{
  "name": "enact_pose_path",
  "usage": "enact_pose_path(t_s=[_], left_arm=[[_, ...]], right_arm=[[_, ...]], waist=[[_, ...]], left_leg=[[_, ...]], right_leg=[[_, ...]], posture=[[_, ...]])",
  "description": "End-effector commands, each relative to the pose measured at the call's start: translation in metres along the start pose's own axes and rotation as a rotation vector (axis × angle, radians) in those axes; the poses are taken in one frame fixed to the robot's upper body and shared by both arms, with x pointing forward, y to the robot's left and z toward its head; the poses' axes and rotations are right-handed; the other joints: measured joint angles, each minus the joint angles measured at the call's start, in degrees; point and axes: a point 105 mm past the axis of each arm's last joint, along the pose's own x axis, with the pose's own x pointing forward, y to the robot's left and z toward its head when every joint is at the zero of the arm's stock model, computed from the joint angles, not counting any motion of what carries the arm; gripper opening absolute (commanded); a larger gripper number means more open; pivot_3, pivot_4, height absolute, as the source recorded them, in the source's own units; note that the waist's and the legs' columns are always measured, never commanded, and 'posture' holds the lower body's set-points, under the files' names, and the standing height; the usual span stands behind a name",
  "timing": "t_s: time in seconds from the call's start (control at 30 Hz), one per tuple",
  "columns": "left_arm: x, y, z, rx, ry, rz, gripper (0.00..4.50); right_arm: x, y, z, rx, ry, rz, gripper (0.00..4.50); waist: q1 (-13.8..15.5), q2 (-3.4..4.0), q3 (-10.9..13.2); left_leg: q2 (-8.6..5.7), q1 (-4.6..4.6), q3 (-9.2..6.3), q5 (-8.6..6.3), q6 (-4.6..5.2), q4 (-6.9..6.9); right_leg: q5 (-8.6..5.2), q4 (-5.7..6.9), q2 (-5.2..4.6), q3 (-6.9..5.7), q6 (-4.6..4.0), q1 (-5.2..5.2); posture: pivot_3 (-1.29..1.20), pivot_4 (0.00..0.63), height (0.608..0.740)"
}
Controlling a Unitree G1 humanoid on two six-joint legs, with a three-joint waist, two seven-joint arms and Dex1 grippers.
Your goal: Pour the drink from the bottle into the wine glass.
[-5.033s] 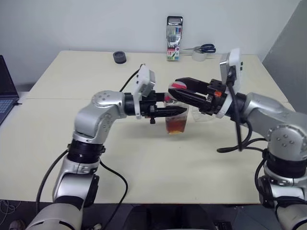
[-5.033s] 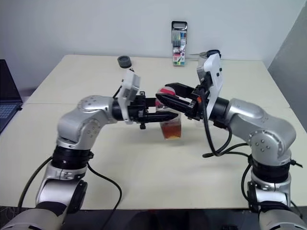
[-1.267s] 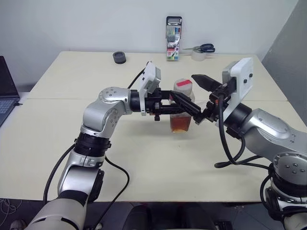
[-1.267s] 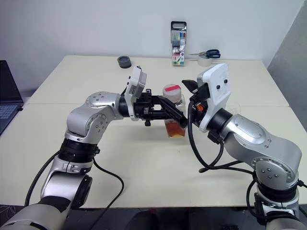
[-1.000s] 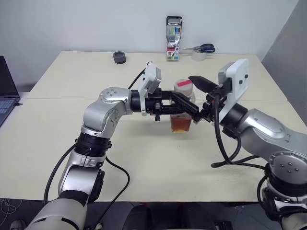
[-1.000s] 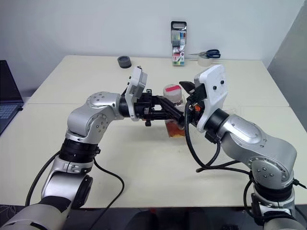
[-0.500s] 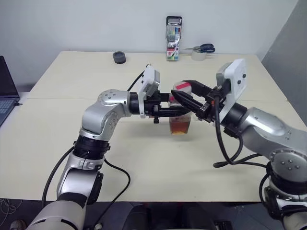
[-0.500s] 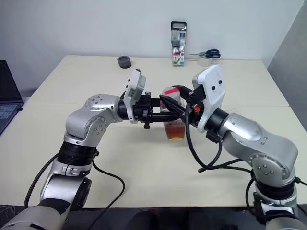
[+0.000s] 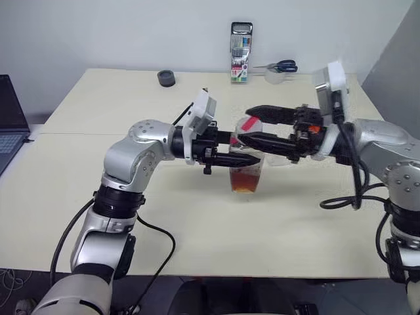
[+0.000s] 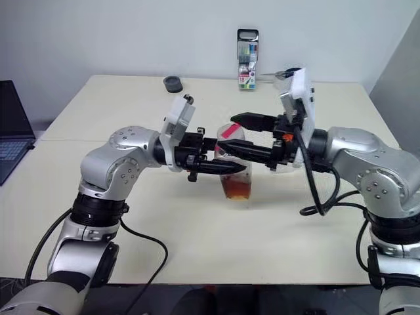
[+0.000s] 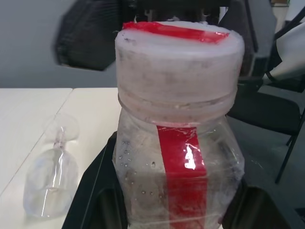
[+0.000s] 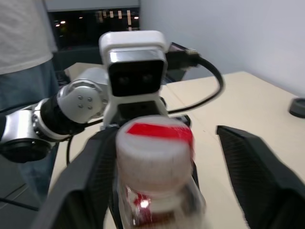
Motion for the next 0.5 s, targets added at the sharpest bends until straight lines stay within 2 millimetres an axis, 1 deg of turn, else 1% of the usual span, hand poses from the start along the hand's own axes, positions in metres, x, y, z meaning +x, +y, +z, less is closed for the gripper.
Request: enact_pose_path(t_s=[0.03,0.13,0.27,0.5], left_arm=[[-0.003,0.007,0.019,0.069,-0.054,0.051,1.88],[-0.004,0.009,0.017,0.061,-0.056,0.070,1.88],[-0.004,0.012,0.014,0.053,-0.061,0.089,1.88],[0.002,0.015,0.015,0.055,-0.069,0.081,1.88]], right_arm=[[-0.014,0.005,0.006,-0.011,-0.029,-0.129,4.45],[-0.014,0.014,0.009,-0.034,-0.045,-0.193,4.45],[-0.011,0.013,0.016,-0.082,-0.071,-0.278,4.45],[0.000,0.016,0.021,-0.124,-0.092,-0.308,4.45]], waist=[[-0.1,0.00,0.0],[-0.3,0.01,0.0],[-0.5,0.01,0.0],[-0.3,0.01,0.0]], left_leg=[[0.00,-0.01,0.00,0.00,0.00,0.00],[0.01,0.00,0.00,0.00,0.00,0.00],[0.02,0.05,0.00,0.01,0.00,0.00],[0.01,0.02,0.01,0.02,0.01,0.00]], right_leg=[[0.00,0.01,0.00,0.00,0.00,-0.01],[0.00,0.03,0.00,0.02,0.00,-0.02],[0.00,0.09,0.02,0.02,0.00,-0.02],[0.00,0.05,0.02,0.02,0.00,-0.02]], posture=[[0.00,0.150,0.740],[0.00,0.150,0.740],[0.00,0.150,0.740],[0.00,0.150,0.740]])
